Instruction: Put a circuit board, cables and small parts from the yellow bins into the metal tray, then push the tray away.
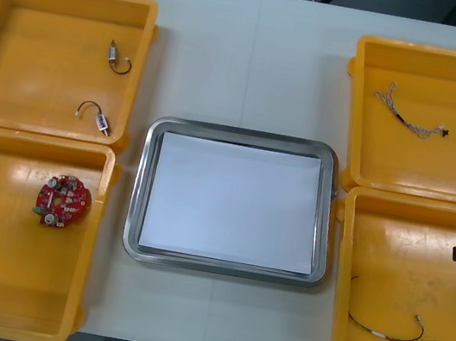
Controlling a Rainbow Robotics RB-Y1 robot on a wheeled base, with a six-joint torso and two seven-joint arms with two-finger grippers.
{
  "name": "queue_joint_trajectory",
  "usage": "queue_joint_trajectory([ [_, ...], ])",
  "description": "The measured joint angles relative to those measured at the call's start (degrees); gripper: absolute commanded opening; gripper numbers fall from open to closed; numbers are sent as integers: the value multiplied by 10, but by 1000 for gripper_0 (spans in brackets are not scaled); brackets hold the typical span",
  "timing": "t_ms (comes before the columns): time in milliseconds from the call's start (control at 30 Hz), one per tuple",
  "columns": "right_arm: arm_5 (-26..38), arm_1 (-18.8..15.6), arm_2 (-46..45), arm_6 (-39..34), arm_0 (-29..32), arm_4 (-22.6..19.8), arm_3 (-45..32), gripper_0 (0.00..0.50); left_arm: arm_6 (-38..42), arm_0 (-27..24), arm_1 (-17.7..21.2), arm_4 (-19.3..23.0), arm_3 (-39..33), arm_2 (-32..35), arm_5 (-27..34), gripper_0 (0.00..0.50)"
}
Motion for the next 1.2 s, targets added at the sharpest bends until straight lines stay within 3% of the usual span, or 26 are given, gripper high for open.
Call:
queue_joint_trajectory([
  [1200,0,0,0,0,0,0,0,500,0,0,0,0,0,0,0,500],
])
